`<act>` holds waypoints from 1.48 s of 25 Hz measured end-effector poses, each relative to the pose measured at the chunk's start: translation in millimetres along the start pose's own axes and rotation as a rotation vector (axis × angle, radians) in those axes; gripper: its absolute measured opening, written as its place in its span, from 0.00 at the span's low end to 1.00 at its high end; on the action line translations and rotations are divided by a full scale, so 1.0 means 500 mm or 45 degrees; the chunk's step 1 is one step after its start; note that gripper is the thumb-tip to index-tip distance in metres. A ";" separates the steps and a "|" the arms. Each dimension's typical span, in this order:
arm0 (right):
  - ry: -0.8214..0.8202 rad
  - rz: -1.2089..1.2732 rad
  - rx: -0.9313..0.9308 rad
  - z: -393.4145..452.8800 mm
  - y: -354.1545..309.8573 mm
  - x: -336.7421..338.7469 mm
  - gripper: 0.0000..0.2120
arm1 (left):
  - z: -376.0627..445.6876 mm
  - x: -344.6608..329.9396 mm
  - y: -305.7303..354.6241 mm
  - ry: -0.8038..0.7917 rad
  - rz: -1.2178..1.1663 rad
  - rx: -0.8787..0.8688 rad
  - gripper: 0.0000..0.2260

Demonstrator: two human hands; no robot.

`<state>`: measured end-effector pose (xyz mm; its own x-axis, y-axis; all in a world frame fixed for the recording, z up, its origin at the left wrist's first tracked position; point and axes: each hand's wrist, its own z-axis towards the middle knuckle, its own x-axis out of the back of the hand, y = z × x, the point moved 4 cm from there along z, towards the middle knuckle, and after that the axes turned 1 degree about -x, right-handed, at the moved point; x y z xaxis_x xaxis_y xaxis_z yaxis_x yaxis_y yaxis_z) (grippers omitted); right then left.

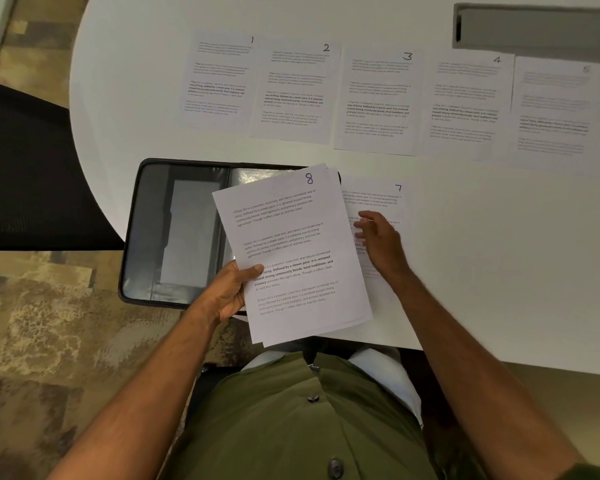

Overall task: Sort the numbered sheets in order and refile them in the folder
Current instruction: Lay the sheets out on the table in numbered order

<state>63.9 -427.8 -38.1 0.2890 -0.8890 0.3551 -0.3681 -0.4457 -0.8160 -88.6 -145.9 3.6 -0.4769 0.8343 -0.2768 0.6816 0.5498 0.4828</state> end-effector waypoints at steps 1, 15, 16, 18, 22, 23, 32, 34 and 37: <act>-0.018 0.151 -0.093 -0.023 -0.022 0.003 0.11 | 0.004 -0.003 0.002 -0.014 0.013 0.002 0.17; 0.226 0.210 -0.160 -0.174 -0.053 0.046 0.17 | 0.010 -0.120 0.027 -0.145 0.179 -0.176 0.17; 0.222 0.213 -0.163 -0.177 -0.048 0.051 0.17 | 0.010 -0.122 0.026 -0.141 0.178 -0.186 0.16; 0.221 0.232 -0.175 -0.184 -0.044 0.061 0.15 | 0.010 -0.127 0.021 -0.136 0.175 -0.197 0.14; 0.210 0.282 -0.214 -0.197 -0.034 0.079 0.14 | 0.008 -0.139 0.012 -0.140 0.181 -0.192 0.11; 0.215 0.284 -0.208 -0.200 -0.029 0.084 0.15 | 0.008 -0.144 0.010 -0.145 0.189 -0.193 0.11; 0.645 0.298 -0.191 -0.166 0.082 0.259 0.12 | 0.015 -0.189 0.008 -0.136 0.240 -0.222 0.12; 0.771 0.315 -0.222 -0.160 0.120 0.312 0.03 | 0.016 -0.196 0.007 -0.106 0.261 -0.245 0.13; 0.899 0.268 -0.275 -0.143 0.180 0.382 0.10 | 0.019 -0.211 -0.002 -0.033 0.293 -0.245 0.13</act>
<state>22.6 -645.3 -11.2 -0.4124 -0.7813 0.4685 -0.5382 -0.2060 -0.8173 -33.6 -234.1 24.6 -0.3060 0.9381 -0.1621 0.6513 0.3305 0.6831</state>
